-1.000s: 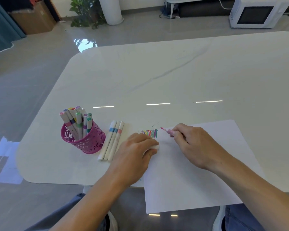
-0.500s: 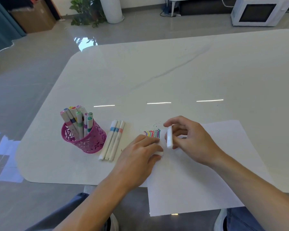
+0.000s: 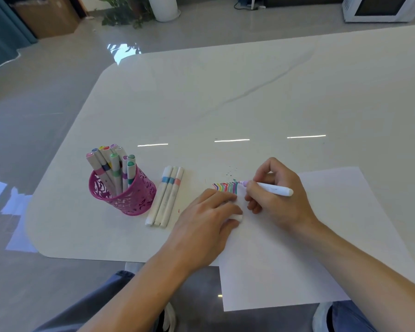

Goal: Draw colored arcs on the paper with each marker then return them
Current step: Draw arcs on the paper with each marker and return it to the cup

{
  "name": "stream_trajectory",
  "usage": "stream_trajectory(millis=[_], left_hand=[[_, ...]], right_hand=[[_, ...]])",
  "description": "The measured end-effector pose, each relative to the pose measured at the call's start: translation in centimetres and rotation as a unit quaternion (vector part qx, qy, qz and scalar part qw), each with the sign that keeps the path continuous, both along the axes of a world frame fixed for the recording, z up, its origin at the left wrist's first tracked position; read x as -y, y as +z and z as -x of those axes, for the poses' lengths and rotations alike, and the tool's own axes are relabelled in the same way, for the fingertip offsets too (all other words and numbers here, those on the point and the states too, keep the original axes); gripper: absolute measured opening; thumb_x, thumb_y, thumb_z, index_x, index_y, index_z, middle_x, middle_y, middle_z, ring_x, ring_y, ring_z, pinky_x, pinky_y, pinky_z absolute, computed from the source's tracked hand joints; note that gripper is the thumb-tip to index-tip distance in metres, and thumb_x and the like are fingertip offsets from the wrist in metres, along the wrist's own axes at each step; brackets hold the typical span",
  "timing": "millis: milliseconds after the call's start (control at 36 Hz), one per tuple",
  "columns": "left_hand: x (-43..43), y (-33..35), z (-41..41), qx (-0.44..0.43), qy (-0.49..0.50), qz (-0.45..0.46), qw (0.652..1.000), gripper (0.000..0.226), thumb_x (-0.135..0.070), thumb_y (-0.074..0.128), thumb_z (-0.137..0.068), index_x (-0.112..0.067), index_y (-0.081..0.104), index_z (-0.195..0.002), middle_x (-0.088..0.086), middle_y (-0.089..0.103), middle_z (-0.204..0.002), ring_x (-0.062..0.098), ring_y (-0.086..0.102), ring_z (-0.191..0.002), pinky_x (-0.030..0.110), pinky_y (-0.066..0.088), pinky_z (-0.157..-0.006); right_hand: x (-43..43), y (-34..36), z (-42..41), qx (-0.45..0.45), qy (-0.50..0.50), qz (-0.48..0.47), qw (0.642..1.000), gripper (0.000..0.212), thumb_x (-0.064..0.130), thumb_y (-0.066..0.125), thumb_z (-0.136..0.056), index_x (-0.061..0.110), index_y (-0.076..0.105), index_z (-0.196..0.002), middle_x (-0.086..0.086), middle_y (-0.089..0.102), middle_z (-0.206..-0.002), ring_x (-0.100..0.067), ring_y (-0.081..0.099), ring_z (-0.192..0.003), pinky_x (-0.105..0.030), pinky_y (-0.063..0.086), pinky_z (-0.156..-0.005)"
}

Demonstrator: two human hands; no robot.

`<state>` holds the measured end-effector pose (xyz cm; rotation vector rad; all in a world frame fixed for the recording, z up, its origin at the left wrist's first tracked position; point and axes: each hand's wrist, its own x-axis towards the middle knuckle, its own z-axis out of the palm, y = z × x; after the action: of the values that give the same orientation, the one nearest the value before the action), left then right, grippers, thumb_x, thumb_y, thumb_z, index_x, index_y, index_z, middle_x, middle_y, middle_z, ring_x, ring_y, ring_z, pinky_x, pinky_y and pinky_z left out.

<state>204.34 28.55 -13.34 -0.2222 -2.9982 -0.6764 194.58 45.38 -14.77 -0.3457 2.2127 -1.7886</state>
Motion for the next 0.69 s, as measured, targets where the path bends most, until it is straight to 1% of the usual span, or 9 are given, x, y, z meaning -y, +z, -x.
stream_trajectory(millis=[139,278,361,417,500,556,639,694], left_hand=[[0.01,0.08,0.03,0.006,-0.001,0.004,1.0,0.016,-0.024,0.068,-0.092,-0.024,0.074,-0.107,-0.008,0.064,-0.127,0.015,0.054,-0.117,0.027,0.047,-0.097],[0.05,0.19,0.13,0.014,-0.002,0.008,1.0,0.017,-0.027,0.067,-0.093,-0.025,0.074,-0.109,-0.008,0.063,-0.128,0.014,0.052,-0.119,0.027,0.046,-0.099],[0.07,0.3,0.13,0.019,0.0,0.007,1.0,0.018,-0.028,0.066,-0.094,-0.027,0.073,-0.11,-0.01,0.061,-0.129,0.011,0.049,-0.12,0.024,0.044,-0.1],[0.04,0.37,0.09,0.024,0.0,0.007,1.0,0.019,-0.029,0.065,-0.095,-0.028,0.073,-0.111,-0.012,0.06,-0.13,0.01,0.047,-0.121,0.023,0.042,-0.101],[0.01,0.48,0.1,0.027,-0.001,0.008,1.0,0.019,-0.03,0.064,-0.095,-0.028,0.073,-0.112,-0.012,0.06,-0.131,0.01,0.047,-0.121,0.022,0.041,-0.101],[-0.02,0.55,0.1,0.029,-0.001,0.008,1.0,0.019,-0.029,0.064,-0.095,-0.028,0.073,-0.112,-0.012,0.06,-0.131,0.01,0.047,-0.122,0.022,0.041,-0.101],[-0.06,0.57,0.14,0.032,0.003,0.004,0.999,0.018,-0.029,0.064,-0.095,-0.028,0.072,-0.112,-0.013,0.059,-0.131,0.01,0.046,-0.122,0.022,0.041,-0.101],[-0.07,0.57,0.16,0.035,0.007,-0.002,0.999,0.018,-0.028,0.065,-0.094,-0.027,0.072,-0.111,-0.013,0.059,-0.131,0.011,0.047,-0.121,0.025,0.042,-0.1]], right_hand=[[0.02,-0.3,0.05,-0.007,-0.015,-0.012,1.0,0.028,0.019,0.076,-0.086,0.025,0.051,-0.073,-0.006,0.074,-0.064,-0.025,0.074,-0.054,-0.033,0.057,-0.05],[0.09,-0.49,0.11,-0.009,-0.014,-0.024,1.0,0.026,0.019,0.076,-0.087,0.019,0.052,-0.077,-0.005,0.075,-0.064,-0.024,0.074,-0.056,-0.034,0.059,-0.052],[0.16,-0.53,0.08,-0.012,-0.012,-0.027,0.999,0.027,0.018,0.077,-0.088,0.021,0.052,-0.076,-0.005,0.075,-0.065,-0.023,0.075,-0.056,-0.035,0.06,-0.052],[0.19,-0.54,0.08,-0.013,-0.012,-0.034,0.999,0.028,0.019,0.077,-0.088,0.024,0.052,-0.075,-0.005,0.075,-0.066,-0.023,0.075,-0.057,-0.04,0.062,-0.053],[0.22,-0.56,0.01,-0.019,-0.011,-0.049,0.999,0.027,0.022,0.077,-0.088,0.024,0.053,-0.076,-0.004,0.074,-0.067,-0.021,0.075,-0.057,-0.05,0.063,-0.057],[0.26,-0.54,-0.01,-0.017,-0.014,-0.05,0.999,0.027,0.023,0.077,-0.087,0.024,0.052,-0.075,-0.005,0.074,-0.067,-0.02,0.075,-0.056,-0.052,0.063,-0.058],[0.31,-0.47,0.01,-0.014,-0.017,-0.055,0.998,0.027,0.023,0.077,-0.086,0.025,0.052,-0.074,-0.003,0.074,-0.065,-0.02,0.074,-0.055,-0.049,0.062,-0.058],[0.31,-0.39,-0.01,-0.011,-0.023,-0.057,0.998,0.027,0.023,0.077,-0.085,0.024,0.053,-0.074,-0.003,0.074,-0.064,-0.02,0.073,-0.054,-0.046,0.061,-0.057]])
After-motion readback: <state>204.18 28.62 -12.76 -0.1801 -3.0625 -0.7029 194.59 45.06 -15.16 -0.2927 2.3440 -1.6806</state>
